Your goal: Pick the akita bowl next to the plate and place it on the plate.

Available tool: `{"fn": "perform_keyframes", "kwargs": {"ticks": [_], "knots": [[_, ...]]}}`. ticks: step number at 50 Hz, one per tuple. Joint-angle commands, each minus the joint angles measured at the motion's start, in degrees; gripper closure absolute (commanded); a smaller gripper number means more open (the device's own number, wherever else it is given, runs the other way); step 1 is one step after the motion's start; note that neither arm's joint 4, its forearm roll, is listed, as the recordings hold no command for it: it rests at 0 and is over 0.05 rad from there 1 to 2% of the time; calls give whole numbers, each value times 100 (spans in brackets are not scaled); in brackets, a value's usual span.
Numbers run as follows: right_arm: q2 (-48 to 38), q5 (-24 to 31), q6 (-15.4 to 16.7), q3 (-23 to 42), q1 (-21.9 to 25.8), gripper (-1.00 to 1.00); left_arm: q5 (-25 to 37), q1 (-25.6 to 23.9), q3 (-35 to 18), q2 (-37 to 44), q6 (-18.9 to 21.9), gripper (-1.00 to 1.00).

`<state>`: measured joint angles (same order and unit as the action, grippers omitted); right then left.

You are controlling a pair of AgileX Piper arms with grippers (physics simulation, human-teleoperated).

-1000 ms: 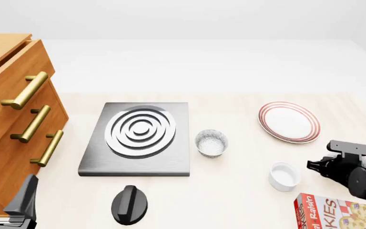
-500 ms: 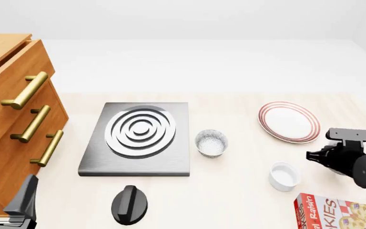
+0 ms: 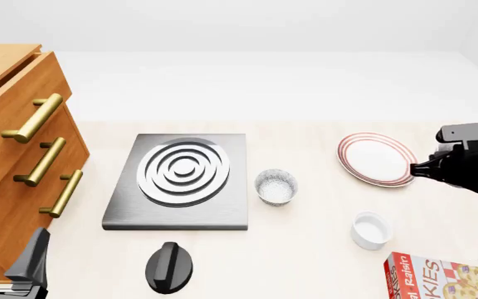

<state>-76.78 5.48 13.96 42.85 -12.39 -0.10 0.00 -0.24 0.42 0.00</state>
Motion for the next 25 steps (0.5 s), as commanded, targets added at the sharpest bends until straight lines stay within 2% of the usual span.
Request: {"fn": "perform_keyframes", "kwargs": {"ticks": [1, 10, 25], "knots": [[197, 452, 105, 522, 276, 100, 0, 0, 0, 0, 0, -100], [-103, 611, 153, 1048, 611, 100, 0, 0, 0, 0, 0, -100], [-383, 804, 231, 1634, 893, 100, 0, 0, 0, 0, 0, -100]]}}
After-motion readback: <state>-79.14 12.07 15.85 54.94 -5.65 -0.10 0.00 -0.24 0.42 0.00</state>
